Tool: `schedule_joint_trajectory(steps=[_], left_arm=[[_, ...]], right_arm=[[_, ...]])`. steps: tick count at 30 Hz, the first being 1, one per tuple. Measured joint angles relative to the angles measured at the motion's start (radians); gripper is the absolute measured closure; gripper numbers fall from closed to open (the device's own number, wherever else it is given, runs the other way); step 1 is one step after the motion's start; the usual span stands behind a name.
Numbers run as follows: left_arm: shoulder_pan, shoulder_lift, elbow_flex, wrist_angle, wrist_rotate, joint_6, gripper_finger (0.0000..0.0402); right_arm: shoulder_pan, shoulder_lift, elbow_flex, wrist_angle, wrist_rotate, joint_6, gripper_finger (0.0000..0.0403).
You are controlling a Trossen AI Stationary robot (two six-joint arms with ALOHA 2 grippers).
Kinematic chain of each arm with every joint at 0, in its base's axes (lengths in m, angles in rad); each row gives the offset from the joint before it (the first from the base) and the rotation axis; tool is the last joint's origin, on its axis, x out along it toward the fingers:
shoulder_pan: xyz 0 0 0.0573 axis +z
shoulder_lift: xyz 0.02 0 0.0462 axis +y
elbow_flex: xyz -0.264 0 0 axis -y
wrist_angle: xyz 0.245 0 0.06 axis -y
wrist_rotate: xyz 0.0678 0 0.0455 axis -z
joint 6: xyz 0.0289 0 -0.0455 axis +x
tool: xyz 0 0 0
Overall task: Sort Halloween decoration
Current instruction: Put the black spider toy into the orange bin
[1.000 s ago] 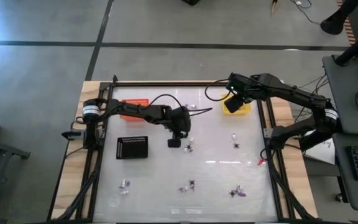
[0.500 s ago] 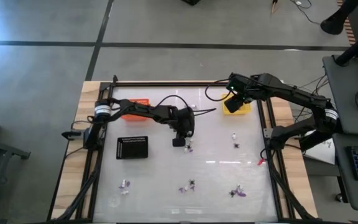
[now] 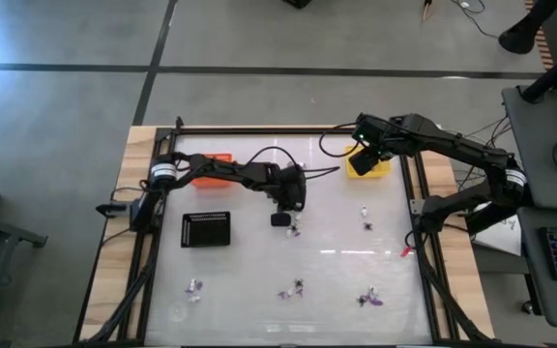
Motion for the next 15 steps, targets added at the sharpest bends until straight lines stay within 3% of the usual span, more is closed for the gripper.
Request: schedule_joint_trajectory(steps=[15], left_arm=[[0.01, -0.069, -0.007, -0.089, 0.055, -0.001, 0.0401]], right_arm=[[0.0, 0.0, 0.0, 0.0, 0.003, -0.001, 0.0248]])
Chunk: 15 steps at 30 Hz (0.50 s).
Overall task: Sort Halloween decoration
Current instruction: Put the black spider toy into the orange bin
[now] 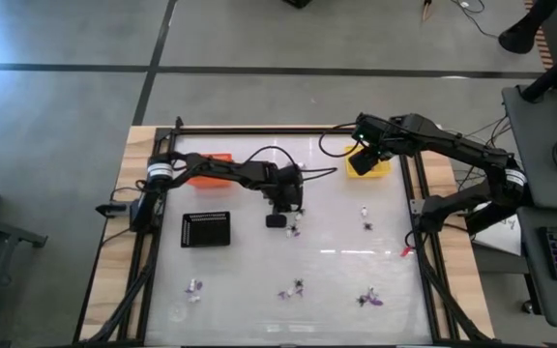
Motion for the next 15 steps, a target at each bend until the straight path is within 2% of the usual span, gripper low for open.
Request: schedule_joint_trajectory(steps=[8, 15], left_arm=[[0.002, -0.022, 0.002, 0.104, -0.024, -0.003, 0.0399], [0.002, -0.024, 0.002, 0.106, -0.027, -0.007, 0.0361]], right_arm=[[0.0, 0.0, 0.0, 0.001, 0.0, 0.003, 0.0248], [0.0, 0.0, 0.0, 0.001, 0.0, 0.013, 0.0248]])
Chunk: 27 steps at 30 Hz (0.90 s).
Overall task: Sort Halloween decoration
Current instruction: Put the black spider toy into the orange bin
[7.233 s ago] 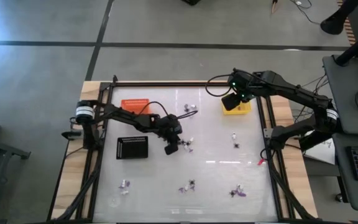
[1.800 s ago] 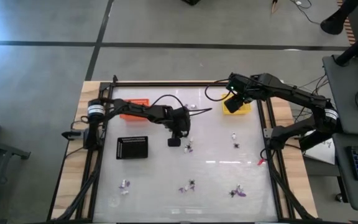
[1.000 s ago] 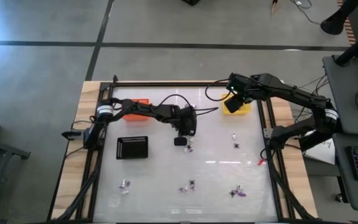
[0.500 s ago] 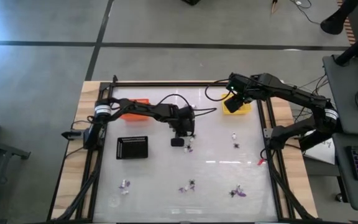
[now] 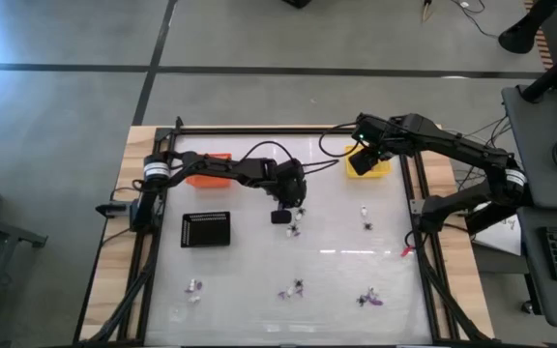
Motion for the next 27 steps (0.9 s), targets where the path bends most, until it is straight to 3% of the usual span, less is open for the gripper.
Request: schedule_joint_trajectory(steps=[10, 20, 27], left_arm=[[-0.005, 0.003, 0.003, 0.026, 0.036, 0.033, 0.0304], [-0.026, 0.005, 0.019, 0.049, 0.048, 0.034, 0.0316], [-0.023, 0.079, 0.023, 0.05, 0.052, 0.007, 0.0322]], right_arm=[[0.0, 0.0, 0.0, 0.001, 0.0, 0.006, 0.0248], [0.0, 0.0, 0.0, 0.001, 0.0, 0.021, 0.0248], [0.0, 0.0, 0.0, 0.0, 0.0, 0.042, 0.0248]])
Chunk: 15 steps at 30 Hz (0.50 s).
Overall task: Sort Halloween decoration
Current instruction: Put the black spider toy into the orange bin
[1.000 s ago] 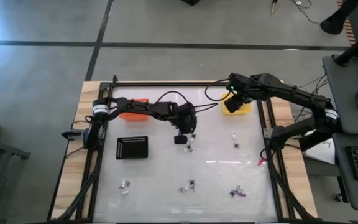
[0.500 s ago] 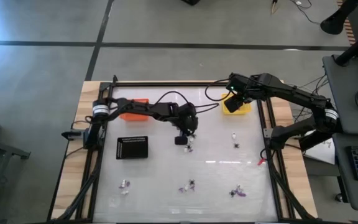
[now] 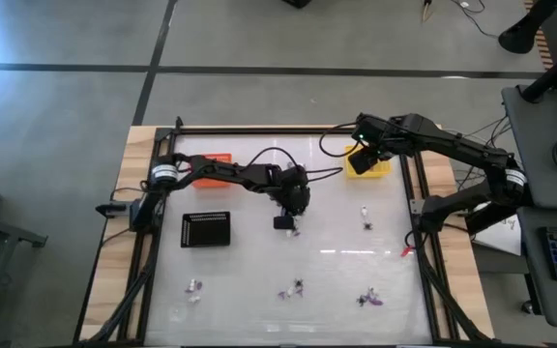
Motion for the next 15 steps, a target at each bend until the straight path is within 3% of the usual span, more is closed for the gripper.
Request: schedule_joint_trajectory(steps=[10, 15], left_arm=[[0.001, 0.068, 0.036, -0.018, -0.011, -0.022, 0.0322], [0.019, 0.106, 0.037, -0.024, -0.001, -0.134, 0.0322]], right_arm=[[0.0, -0.006, 0.0, -0.001, -0.001, 0.0, 0.0248], [0.0, -0.006, 0.0, -0.001, -0.005, -0.001, 0.0248]])
